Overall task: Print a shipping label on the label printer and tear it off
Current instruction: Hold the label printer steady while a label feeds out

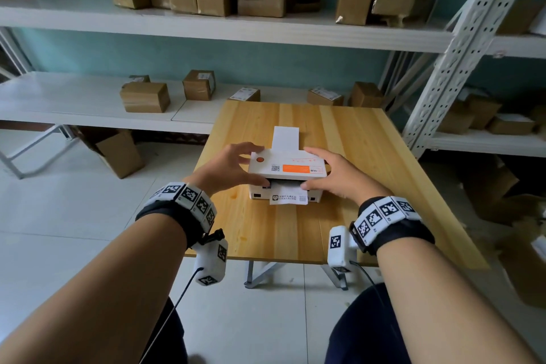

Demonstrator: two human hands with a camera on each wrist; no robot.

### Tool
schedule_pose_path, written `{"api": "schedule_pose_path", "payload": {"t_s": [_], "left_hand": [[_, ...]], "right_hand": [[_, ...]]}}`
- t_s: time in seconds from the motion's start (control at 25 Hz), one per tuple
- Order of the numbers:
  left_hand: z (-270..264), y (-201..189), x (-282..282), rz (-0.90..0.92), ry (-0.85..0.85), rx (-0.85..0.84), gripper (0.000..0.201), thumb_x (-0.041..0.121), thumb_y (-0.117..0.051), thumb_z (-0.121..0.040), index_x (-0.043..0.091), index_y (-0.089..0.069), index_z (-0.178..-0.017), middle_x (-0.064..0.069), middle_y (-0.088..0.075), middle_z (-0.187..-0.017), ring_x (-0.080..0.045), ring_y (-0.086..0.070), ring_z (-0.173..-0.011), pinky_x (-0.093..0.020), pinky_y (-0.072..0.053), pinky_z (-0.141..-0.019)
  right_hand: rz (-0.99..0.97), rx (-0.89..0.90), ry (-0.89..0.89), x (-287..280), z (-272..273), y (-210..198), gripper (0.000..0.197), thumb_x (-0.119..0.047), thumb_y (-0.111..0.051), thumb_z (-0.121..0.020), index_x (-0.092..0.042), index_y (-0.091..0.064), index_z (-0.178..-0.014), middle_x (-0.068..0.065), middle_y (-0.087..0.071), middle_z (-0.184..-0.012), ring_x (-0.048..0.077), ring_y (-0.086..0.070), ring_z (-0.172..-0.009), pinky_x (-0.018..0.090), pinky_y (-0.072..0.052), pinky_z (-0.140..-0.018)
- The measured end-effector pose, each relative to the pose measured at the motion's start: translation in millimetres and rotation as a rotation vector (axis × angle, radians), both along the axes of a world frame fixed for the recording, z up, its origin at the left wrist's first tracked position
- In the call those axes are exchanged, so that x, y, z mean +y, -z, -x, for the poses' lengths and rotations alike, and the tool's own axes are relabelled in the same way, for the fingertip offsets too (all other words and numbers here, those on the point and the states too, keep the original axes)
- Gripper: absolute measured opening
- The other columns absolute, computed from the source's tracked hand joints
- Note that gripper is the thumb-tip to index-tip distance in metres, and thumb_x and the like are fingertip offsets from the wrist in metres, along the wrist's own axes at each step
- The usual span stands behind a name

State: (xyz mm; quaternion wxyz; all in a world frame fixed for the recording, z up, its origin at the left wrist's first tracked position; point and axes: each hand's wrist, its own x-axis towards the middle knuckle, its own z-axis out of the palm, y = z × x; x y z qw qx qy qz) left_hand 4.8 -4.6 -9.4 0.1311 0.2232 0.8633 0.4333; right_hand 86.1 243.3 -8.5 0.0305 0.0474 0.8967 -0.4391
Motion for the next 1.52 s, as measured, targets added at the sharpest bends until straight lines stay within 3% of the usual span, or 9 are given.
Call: {"api": "schedule_pose_path", "payload": {"t_s": [0.12, 0.28, 0.44, 0.64, 0.84, 0.96, 1.2, 1.36, 1.52], "left_hand": [[0, 5, -1, -0.048, -0.01, -0.048, 0.083, 0.017, -0.091, -0.07, 0.025, -0.052, -0.143, 0.008, -0.052, -0.143, -0.02, -0.05, -0.135, -0.037, -0.049, -0.101], [2, 3, 0, -0.006, 0.076, -0.113, 0.086, -0.002, -0.085, -0.074, 0.028, -0.042, -0.142, -0.002, -0.048, -0.149, -0.021, -0.045, -0.139, -0.031, -0.053, -0.087], [2, 9, -6, -0.037, 0.086, -0.145, 0.086, -0.008, -0.081, -0.076, 0.029, -0.04, -0.143, 0.008, -0.051, -0.132, -0.014, -0.047, -0.129, -0.02, -0.056, -0.068], [9, 10, -10, 0.051, 0.126, -0.089, 0.089, 0.002, -0.087, -0.073, 0.034, -0.039, -0.141, 0.006, -0.054, -0.136, -0.015, -0.051, -0.123, -0.031, -0.057, -0.082], [8, 8, -12, 0.058, 0.113, -0.067, 0.089, 0.005, -0.089, -0.071, 0.031, -0.04, -0.14, 0.007, -0.053, -0.132, -0.017, -0.053, -0.121, -0.022, -0.054, -0.074], [6, 12, -14, -0.007, 0.114, -0.117, 0.09, 0.005, -0.088, -0.072, 0.036, -0.04, -0.141, 0.003, -0.055, -0.144, -0.022, -0.051, -0.134, -0.037, -0.058, -0.088], [2, 17, -27, -0.235, 0.098, -0.304, 0.09, -0.007, -0.077, -0.081, 0.027, -0.036, -0.154, 0.004, -0.062, -0.144, -0.018, -0.057, -0.133, -0.037, -0.06, -0.088], [0, 20, -33, -0.259, 0.141, -0.278, 0.059, -0.008, -0.067, -0.09, 0.023, -0.058, -0.14, 0.011, -0.072, -0.128, -0.013, -0.066, -0.123, -0.039, -0.06, -0.094], [4, 21, -35, -0.263, 0.233, -0.334, 0.053, -0.011, -0.049, -0.099, 0.022, -0.059, -0.138, 0.0, -0.07, -0.133, -0.021, -0.067, -0.121, -0.036, -0.057, -0.095]], "right_hand": [[0.053, 0.007, 0.025, 1, -2, 2, 0.088, -0.01, -0.083, -0.078, -0.034, -0.04, -0.151, -0.018, -0.053, -0.124, 0.007, -0.049, -0.117, 0.013, -0.037, -0.083], [0.063, -0.004, 0.043, -2, -3, 1, 0.09, -0.01, -0.084, -0.078, -0.038, -0.039, -0.151, -0.016, -0.06, -0.127, 0.008, -0.057, -0.108, 0.027, -0.05, -0.089], [0.071, -0.004, 0.064, -6, -4, 3, 0.091, -0.012, -0.086, -0.076, -0.043, -0.04, -0.149, -0.016, -0.059, -0.127, 0.007, -0.058, -0.105, 0.038, -0.056, -0.092], [0.062, -0.02, 0.065, -6, -3, 7, 0.095, -0.019, -0.091, -0.067, -0.049, -0.045, -0.144, -0.017, -0.058, -0.128, 0.016, -0.063, -0.105, 0.046, -0.06, -0.086], [0.086, -0.007, 0.042, -7, -6, 8, 0.092, -0.02, -0.091, -0.067, -0.05, -0.046, -0.142, -0.016, -0.056, -0.133, 0.017, -0.06, -0.116, 0.045, -0.058, -0.092], [0.117, -0.014, 0.049, -8, -9, 8, 0.091, -0.018, -0.089, -0.07, -0.052, -0.045, -0.142, -0.022, -0.057, -0.129, 0.013, -0.06, -0.112, 0.043, -0.06, -0.087], [0.205, -0.033, 0.07, -2, -14, 13, 0.107, -0.01, -0.084, -0.077, -0.042, -0.019, -0.156, -0.015, -0.047, -0.142, 0.016, -0.055, -0.124, 0.036, -0.06, -0.084], [0.272, -0.033, 0.07, 6, -19, 27, 0.069, -0.004, -0.076, -0.084, -0.025, -0.05, -0.144, -0.006, -0.063, -0.137, 0.018, -0.059, -0.127, 0.037, -0.059, -0.092], [0.269, -0.09, 0.061, 7, -15, 26, 0.061, 0.01, -0.057, -0.091, -0.025, -0.052, -0.142, -0.004, -0.068, -0.126, 0.018, -0.064, -0.118, 0.043, -0.055, -0.098]]}}
